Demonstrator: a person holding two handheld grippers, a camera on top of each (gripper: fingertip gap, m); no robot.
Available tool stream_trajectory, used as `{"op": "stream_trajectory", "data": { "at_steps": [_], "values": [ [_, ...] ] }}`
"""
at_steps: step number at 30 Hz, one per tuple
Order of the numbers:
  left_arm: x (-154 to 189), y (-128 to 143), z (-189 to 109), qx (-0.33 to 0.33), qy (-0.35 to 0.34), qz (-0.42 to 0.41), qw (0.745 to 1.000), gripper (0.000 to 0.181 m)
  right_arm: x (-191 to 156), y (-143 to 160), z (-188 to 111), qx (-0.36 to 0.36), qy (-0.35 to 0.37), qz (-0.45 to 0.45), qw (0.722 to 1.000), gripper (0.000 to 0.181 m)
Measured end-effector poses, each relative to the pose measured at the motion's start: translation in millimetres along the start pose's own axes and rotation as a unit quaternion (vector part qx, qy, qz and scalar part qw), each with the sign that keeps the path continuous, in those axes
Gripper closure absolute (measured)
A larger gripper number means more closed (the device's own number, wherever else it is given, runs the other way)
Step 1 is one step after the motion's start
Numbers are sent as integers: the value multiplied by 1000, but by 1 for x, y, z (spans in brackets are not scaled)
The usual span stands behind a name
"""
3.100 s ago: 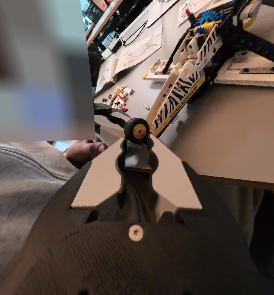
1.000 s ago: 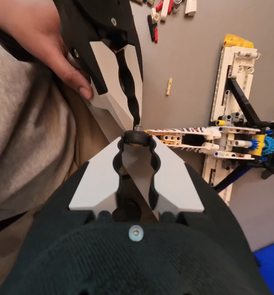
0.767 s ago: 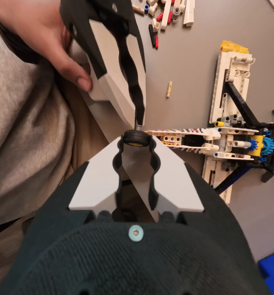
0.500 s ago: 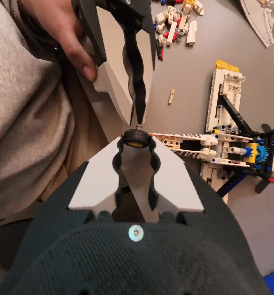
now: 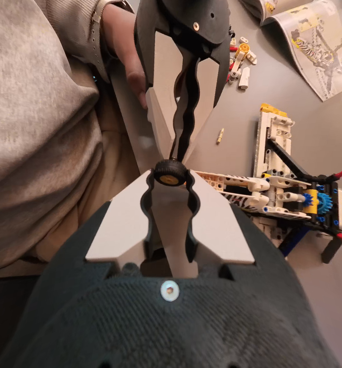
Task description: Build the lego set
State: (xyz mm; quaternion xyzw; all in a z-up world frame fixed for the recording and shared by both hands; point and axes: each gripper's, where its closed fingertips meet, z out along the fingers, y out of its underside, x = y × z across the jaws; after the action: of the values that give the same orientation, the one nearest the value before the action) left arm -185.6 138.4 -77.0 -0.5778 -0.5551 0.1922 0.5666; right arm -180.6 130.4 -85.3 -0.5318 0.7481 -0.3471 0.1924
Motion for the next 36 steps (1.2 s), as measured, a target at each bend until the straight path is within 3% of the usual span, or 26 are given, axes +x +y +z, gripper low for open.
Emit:
{"op": "stream_trajectory", "data": {
  "at_steps": [9,15,18,23,36],
  "values": [
    [-10,-2,-10,11,-49,24,998,181,4,4,-6,73,42,38,996,150],
    [0,-10,-9,45,-3,-1,999,181,0,7,-12,120,44,61,990,150],
    [0,-5,1,13,3,-1,1000,168,-2,4,-9,132,35,53,989,151],
    [1,-1,12,-23,10,30,999,176,-1,3,-8,138,26,42,989,150],
    [-3,0,9,-20,4,17,1000,176,4,5,-10,169,34,56,984,151]
  ]
}}
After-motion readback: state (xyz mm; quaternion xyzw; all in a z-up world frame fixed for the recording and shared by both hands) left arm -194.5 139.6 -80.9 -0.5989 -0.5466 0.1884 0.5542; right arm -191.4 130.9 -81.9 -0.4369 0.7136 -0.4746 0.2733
